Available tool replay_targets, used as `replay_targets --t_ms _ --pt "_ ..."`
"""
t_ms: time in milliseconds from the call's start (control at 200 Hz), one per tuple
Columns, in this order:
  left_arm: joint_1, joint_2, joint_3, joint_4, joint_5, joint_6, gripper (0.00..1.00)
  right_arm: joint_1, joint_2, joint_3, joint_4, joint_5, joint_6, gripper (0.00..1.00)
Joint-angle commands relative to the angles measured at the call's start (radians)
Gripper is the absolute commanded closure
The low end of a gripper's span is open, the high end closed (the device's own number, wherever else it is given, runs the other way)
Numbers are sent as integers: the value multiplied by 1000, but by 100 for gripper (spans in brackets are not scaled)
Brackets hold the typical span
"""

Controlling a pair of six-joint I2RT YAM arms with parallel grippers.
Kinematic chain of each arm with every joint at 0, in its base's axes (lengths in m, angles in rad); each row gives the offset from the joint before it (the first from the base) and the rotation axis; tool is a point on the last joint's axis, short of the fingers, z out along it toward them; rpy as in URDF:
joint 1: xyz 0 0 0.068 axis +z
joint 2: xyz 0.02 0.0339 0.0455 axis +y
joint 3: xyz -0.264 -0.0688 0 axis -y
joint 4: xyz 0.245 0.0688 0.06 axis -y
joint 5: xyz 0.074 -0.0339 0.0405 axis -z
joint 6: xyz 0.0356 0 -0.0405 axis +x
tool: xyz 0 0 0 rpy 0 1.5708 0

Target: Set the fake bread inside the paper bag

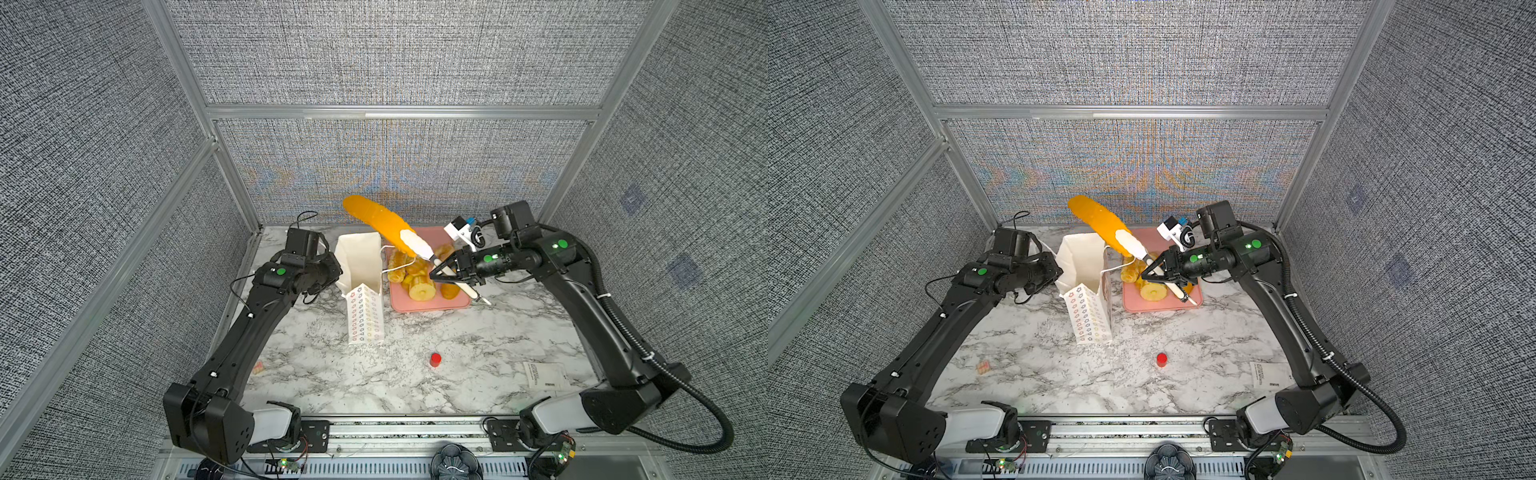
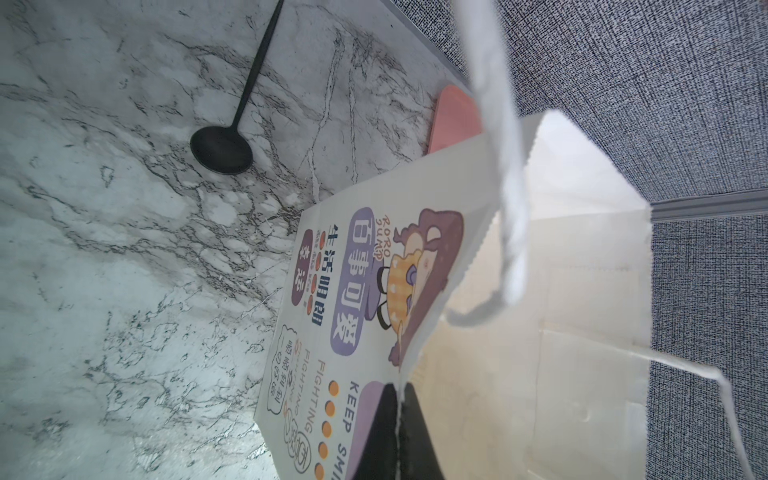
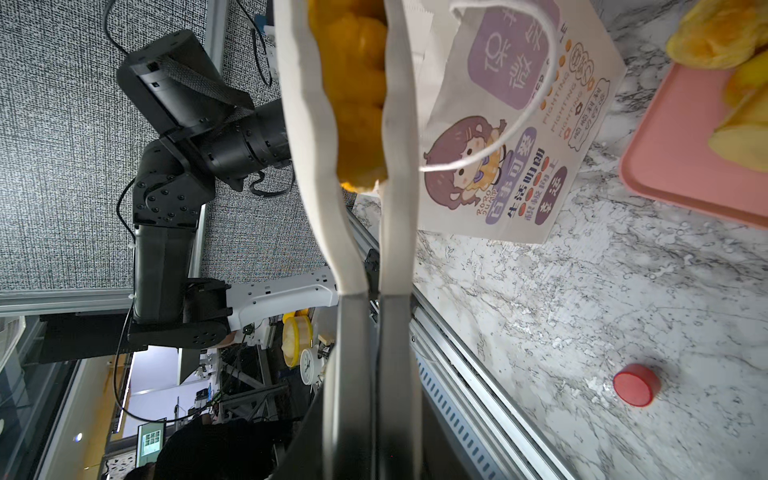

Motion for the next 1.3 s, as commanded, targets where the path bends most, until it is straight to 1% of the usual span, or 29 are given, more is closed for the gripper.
replay_targets --t_ms 0,170,325,505,840,1060,1296 --pt "-1 -4 0 8 -20 2 94 5 -18 39 -17 6 -37 77" --pt "1 3 12 21 -39 -3 94 12 -50 70 -32 21 -43 77" --pt "4 9 18 38 -58 -18 94 27 -72 86 -87 57 -56 77" --pt "7 17 22 61 -62 -42 94 67 -105 87 -172 136 -79 77" --pt "7 22 8 84 -45 -56 94 118 -162 90 -303 231 -94 77" --pt "7 27 3 86 -28 -54 94 173 -143 125 -390 297 -106 77" --pt "7 34 14 81 -11 -48 94 219 -82 191 -470 367 -105 77"
